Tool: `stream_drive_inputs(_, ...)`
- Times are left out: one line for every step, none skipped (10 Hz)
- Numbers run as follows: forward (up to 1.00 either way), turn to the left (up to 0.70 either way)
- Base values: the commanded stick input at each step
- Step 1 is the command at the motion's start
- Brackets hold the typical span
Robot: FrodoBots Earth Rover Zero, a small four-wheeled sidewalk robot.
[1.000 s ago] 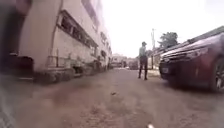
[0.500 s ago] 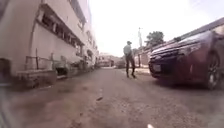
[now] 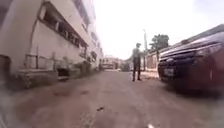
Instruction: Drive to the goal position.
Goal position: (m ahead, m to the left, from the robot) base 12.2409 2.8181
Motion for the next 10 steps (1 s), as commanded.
stream_drive_inputs(0.7,0.01)
stream_drive_inputs(0.7,0.01)
stream_drive_inputs(0.7,0.01)
stream_drive_inputs(0.7,0.01)
stream_drive_inputs(0.7,0.01)
stream_drive_inputs(0.7,0.01)
stream_drive_inputs(0.7,0.01)
stream_drive_inputs(0.7,0.01)
stream_drive_inputs(0.7,0.01)
stream_drive_inputs(0.7,0.01)
